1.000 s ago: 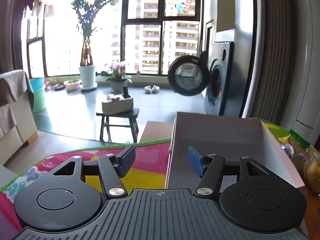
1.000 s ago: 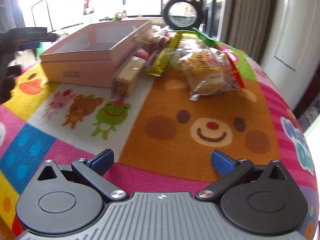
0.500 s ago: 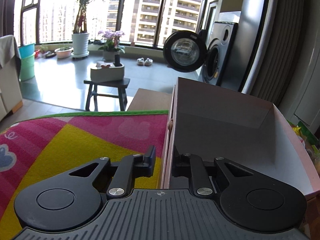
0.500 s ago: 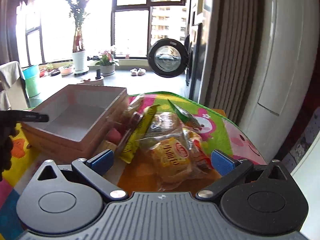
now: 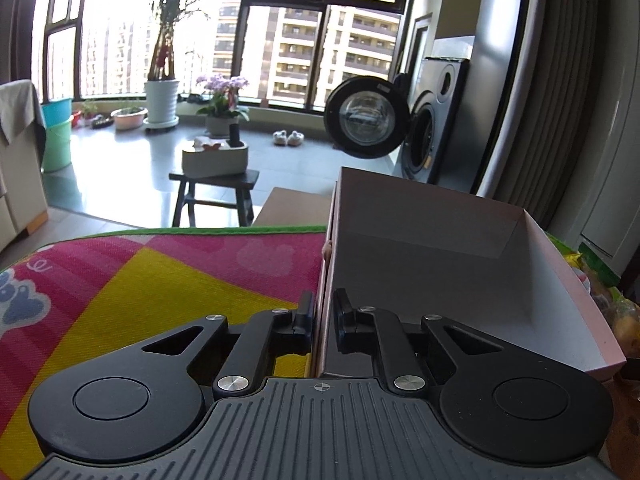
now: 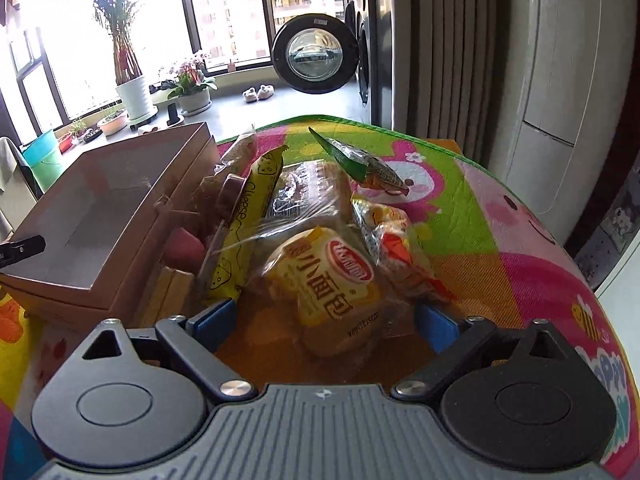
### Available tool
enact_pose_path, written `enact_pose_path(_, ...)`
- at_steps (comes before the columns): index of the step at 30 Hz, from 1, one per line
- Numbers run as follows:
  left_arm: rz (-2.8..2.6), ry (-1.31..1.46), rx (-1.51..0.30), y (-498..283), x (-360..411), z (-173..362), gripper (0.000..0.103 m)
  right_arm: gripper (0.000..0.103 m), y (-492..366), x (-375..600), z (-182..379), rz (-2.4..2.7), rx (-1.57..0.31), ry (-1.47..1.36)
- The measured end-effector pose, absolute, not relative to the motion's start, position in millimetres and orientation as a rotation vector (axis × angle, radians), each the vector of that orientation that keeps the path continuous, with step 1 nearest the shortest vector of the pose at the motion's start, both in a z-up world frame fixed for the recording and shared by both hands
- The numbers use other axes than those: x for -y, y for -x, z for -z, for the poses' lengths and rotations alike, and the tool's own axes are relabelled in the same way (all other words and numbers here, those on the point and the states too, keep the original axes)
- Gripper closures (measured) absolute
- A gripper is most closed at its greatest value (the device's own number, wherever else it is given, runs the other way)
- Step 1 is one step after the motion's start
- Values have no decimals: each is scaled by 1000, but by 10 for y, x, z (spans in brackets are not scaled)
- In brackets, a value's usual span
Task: Organize objects
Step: 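Grasp the wrapped bread bun with the right tool and drop it into the box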
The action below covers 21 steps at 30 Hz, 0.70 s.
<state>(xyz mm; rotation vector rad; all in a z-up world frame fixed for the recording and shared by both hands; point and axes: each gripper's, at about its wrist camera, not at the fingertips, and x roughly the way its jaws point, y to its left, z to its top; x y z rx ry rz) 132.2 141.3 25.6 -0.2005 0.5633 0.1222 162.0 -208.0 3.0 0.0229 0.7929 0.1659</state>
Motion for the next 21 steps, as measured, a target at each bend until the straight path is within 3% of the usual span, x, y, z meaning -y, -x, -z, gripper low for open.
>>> enact_pose_path(4, -107, 213, -558, -1353, -1442, -231, 90, 12, -1822, 1988, 3, -187, -782, 23)
enact_pose_path(6, -99, 215, -558, -1363, -1456, -226, 90, 34, -1862, 1941, 26, -195, -812, 60)
enact_pose_path(8, -90, 209, -562, -1363, -1461, -225, 90, 43, -1804, 1918, 9, -195, -831, 84)
enact_pose_path(16, -80, 212, -570, -1355, -1464, -247, 91, 45, -1211, 1963, -347, -218, -847, 136)
enact_pose_path(21, -120, 114, -476, -1270, -1320, -313, 93, 45, -963, 1859, -706, -276, -849, 145)
